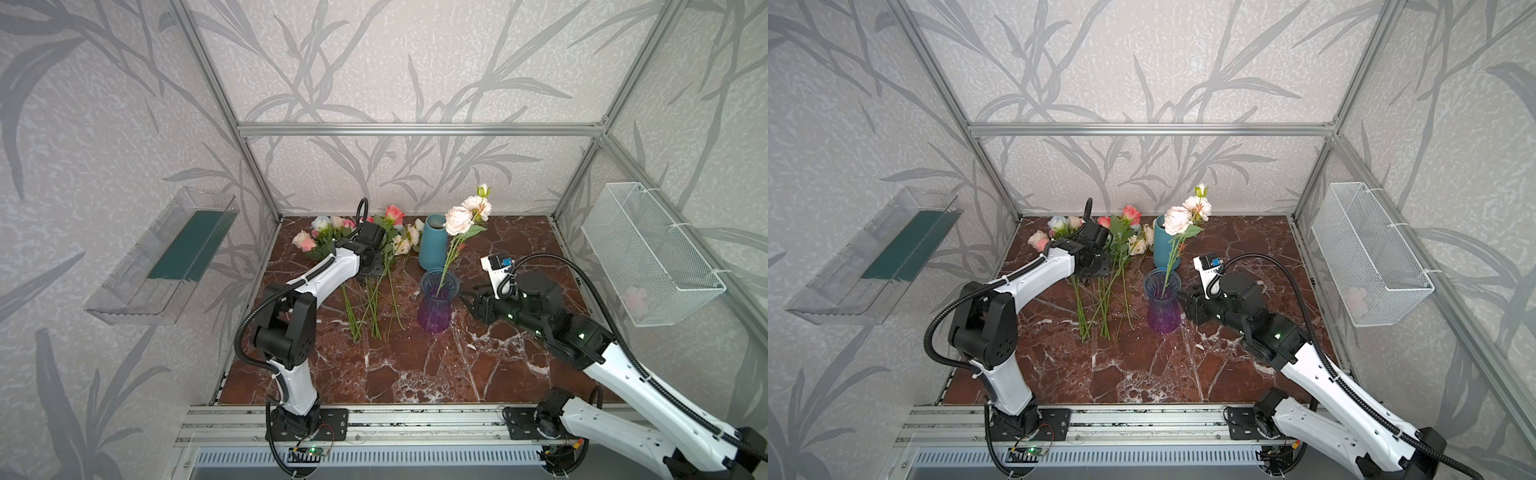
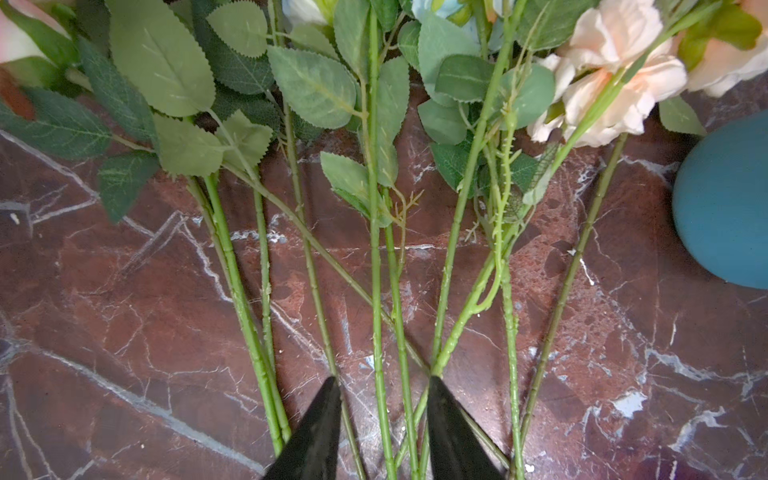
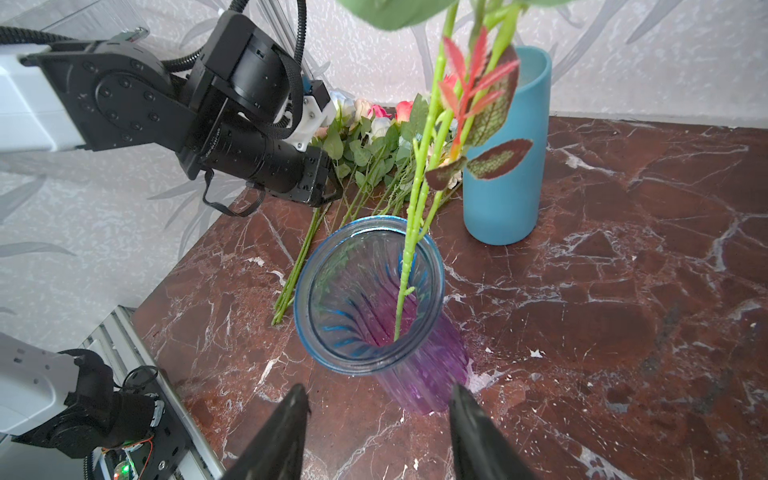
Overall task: Arrange the flowers into the vase
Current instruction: 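Close left gripper on the stem of a pink rose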
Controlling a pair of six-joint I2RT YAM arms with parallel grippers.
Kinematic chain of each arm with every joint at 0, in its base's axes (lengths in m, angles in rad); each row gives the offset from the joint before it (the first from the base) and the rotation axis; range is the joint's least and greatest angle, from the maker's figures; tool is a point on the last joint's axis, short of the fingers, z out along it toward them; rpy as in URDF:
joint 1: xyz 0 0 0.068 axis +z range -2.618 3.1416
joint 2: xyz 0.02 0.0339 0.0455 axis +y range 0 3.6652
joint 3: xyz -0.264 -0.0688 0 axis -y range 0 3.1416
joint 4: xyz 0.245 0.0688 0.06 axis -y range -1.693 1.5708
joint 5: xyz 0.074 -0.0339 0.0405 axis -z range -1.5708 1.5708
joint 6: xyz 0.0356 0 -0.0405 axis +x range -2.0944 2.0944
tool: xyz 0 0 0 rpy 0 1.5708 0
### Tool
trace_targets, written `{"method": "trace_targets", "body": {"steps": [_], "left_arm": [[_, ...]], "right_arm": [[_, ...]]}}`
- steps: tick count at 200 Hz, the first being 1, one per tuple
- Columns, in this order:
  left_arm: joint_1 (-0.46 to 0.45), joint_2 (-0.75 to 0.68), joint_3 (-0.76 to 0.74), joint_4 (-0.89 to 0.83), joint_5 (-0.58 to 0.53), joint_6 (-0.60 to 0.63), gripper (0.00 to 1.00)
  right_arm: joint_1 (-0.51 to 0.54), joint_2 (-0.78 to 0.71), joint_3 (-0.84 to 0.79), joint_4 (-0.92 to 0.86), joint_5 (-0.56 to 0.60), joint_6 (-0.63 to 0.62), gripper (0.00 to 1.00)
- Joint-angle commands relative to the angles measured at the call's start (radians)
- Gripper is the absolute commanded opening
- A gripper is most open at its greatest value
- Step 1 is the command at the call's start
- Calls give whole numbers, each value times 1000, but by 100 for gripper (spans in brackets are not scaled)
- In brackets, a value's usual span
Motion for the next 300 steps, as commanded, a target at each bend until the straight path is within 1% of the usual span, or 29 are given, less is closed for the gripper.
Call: {"method": "trace_targets", "body": {"steps": [1, 18, 31, 44, 68, 104, 128, 163, 188, 211, 223, 247, 282, 300], "left_arm": [[38, 60, 41, -62, 78, -44, 30], [67, 94, 54, -61, 182, -39, 27], [80, 122, 79, -91, 207, -31, 24], [87, 136, 80, -98, 203, -30, 25], [95, 161, 87, -108, 190, -25, 24], [98, 175, 77, -73, 245, -17, 23], [99, 175, 74, -69, 239, -12, 23], [99, 205, 82, -79, 235, -13, 14], [98, 203, 86, -89, 215, -12, 13], [98, 205, 88, -91, 220, -10, 13], [99, 205, 93, -97, 220, -9, 8], [99, 167, 104, -110, 213, -5, 0], [98, 41, 109, -125, 176, 6, 0], [98, -34, 104, -121, 176, 20, 0]], "right_arm": [[-3, -26, -6, -21, -13, -9, 54], [-4, -39, -13, -15, -15, -1, 45], [-4, -42, -18, -9, -24, 6, 39], [-4, -41, -18, -8, -30, 11, 37], [-4, -45, -21, -9, -31, 13, 37], [-3, -66, -25, -20, -19, 11, 37], [-4, -75, -24, -27, -11, 8, 37], [-4, -81, -19, -33, -12, 9, 37], [-3, -95, -5, -54, -3, 4, 37], [-4, -107, 5, -67, 7, -1, 37], [-4, -112, 12, -73, 9, 0, 37], [-4, -115, 30, -89, 7, -2, 37], [-3, -118, 73, -122, 19, -15, 37], [-3, -116, 97, -132, 25, -22, 37]]}}
